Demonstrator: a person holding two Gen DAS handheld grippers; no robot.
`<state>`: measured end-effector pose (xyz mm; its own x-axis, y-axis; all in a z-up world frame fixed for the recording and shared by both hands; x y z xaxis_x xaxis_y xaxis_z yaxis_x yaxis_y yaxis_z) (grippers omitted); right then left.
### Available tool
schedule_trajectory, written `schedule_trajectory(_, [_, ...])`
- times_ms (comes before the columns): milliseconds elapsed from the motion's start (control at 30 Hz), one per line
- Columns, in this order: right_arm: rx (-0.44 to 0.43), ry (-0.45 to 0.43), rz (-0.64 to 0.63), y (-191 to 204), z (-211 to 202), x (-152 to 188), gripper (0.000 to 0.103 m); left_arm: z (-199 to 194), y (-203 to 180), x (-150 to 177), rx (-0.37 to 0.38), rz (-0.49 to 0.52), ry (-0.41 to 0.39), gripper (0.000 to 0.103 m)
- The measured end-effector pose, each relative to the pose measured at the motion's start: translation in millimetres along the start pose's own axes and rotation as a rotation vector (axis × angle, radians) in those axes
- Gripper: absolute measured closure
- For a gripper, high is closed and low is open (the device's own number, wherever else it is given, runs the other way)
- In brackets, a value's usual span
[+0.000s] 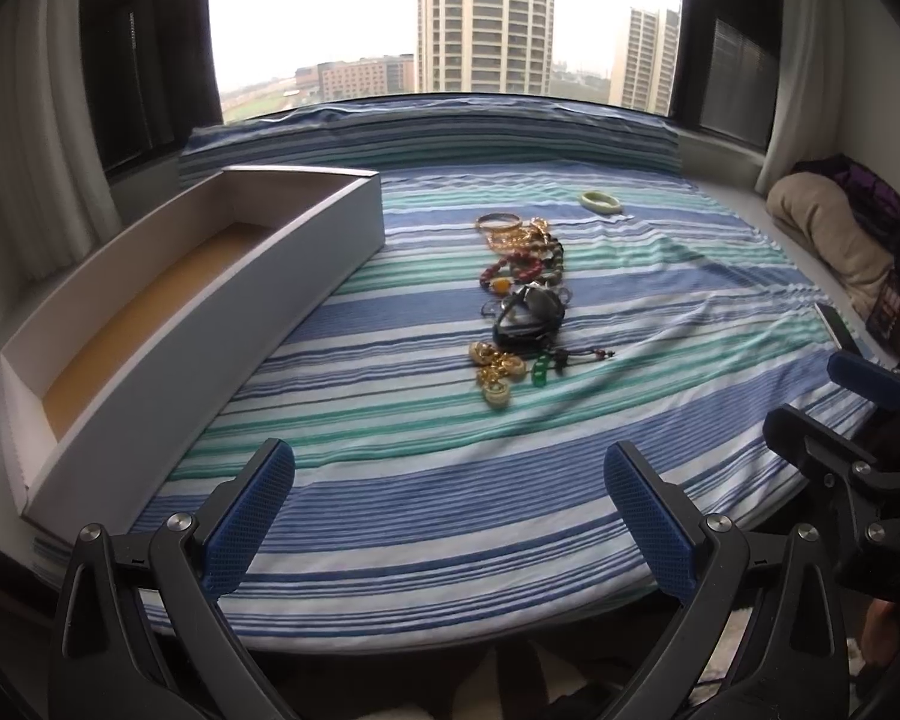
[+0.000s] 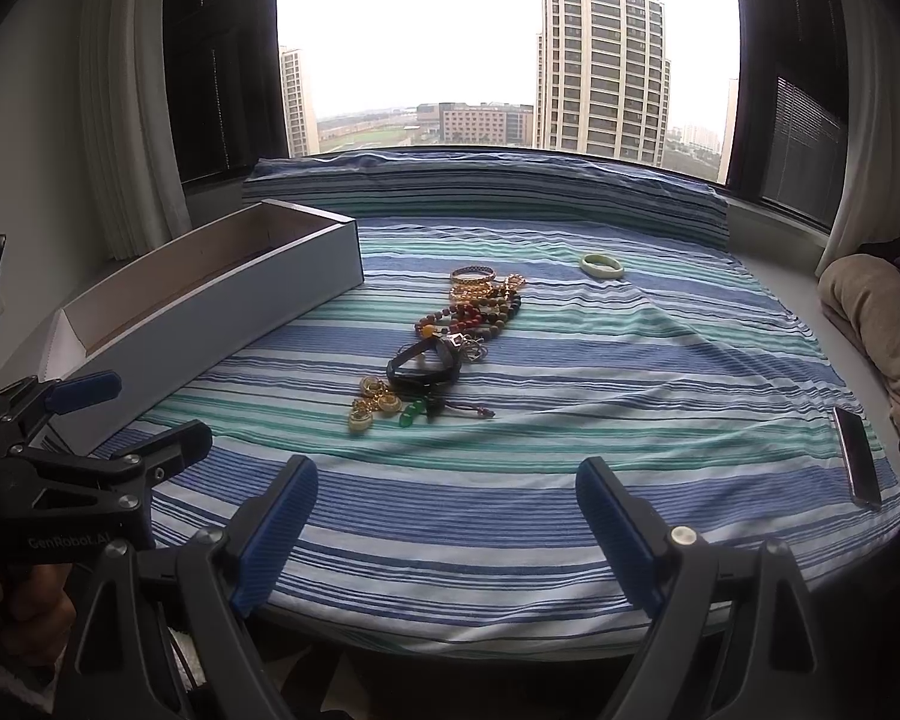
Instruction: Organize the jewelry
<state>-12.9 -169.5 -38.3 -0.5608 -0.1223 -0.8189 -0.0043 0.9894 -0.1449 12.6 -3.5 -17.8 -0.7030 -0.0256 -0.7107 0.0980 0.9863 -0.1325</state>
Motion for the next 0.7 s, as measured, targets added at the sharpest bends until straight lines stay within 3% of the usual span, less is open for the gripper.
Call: schedule_trajectory(700, [0.001, 0.001, 0.001, 0.4, 0.8, 0.7, 0.013, -1.2, 2.7, -1.3, -0.002, 0.000, 0.002, 0.000])
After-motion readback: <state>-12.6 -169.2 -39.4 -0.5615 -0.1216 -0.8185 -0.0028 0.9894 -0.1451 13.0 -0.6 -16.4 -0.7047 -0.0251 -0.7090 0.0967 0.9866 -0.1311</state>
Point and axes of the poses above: each gripper's, at about its wrist camera, not at the fingertips, and z roughly the way its jaws point, y to its left, x to its underside, the point moved 2 cm from there along z, roughly the way its jaws point, and after that the axes turned 10 degrees about x, right-handed, at the moved point
